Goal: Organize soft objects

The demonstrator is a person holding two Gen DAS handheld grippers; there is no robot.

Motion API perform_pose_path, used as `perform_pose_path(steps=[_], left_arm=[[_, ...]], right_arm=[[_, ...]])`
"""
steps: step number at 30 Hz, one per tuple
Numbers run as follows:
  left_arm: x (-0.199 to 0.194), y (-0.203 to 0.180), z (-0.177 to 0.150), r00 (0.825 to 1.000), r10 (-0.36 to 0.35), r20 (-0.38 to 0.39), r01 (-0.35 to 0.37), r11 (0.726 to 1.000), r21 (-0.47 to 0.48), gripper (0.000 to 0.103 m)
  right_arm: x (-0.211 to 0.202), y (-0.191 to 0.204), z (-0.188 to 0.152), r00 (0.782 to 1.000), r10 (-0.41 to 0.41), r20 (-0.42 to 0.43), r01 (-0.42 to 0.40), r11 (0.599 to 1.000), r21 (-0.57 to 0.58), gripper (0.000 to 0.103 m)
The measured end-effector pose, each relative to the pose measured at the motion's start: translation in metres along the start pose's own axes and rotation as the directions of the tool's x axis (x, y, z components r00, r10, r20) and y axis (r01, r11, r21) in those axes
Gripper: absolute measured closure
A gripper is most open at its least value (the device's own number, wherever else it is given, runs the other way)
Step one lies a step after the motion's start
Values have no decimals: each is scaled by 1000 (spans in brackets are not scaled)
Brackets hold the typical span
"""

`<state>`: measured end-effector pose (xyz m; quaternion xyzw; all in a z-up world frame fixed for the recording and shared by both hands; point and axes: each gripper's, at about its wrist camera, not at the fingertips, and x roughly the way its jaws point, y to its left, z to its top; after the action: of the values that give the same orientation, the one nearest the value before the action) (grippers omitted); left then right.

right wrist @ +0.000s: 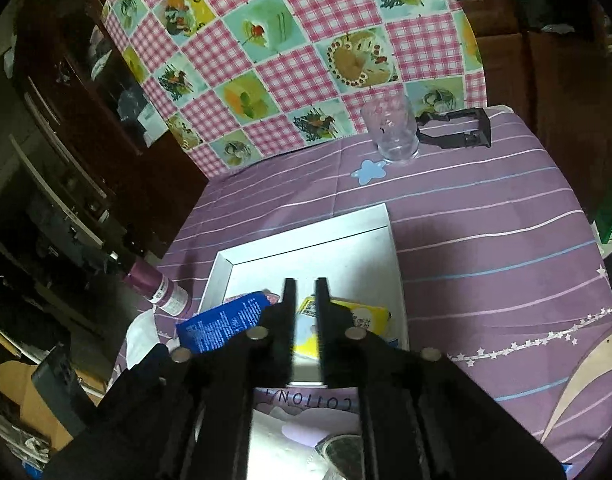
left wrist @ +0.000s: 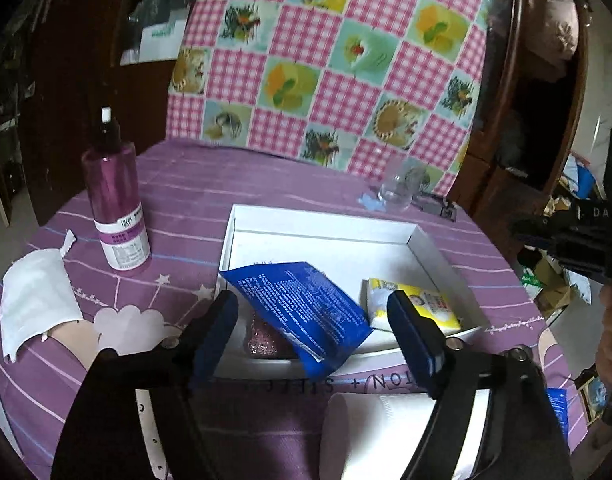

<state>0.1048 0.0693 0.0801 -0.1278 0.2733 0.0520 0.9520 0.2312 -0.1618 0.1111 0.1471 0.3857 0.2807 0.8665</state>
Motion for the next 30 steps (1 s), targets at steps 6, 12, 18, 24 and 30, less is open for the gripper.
perform_pose_path(steps=[6, 12, 18, 24, 30], left_arm=[[-8, -2, 0, 1000, -11, 28, 11, 1000, -6, 24], [-4, -8, -4, 999, -44, -15, 44, 999, 6, 24], [-5, -16, -8, 998, -50, -28, 51, 998, 33, 24], [0, -19, -12, 998, -42, -53, 44, 998, 47, 24], [5, -19, -13, 997, -29, -72, 32, 998, 49, 24]], right_arm=[[1, 9, -2, 993, -95, -69, 91, 994, -63, 62], [22, 13, -13, 950, -178, -257, 148, 980, -132, 62], [31, 19, -24, 927, -166, -337, 113, 979, -171, 62], [56, 27, -33, 909, -170, -381, 97, 974, -203, 62], [78, 15, -37, 895, -199, -399, 130, 972, -194, 62]])
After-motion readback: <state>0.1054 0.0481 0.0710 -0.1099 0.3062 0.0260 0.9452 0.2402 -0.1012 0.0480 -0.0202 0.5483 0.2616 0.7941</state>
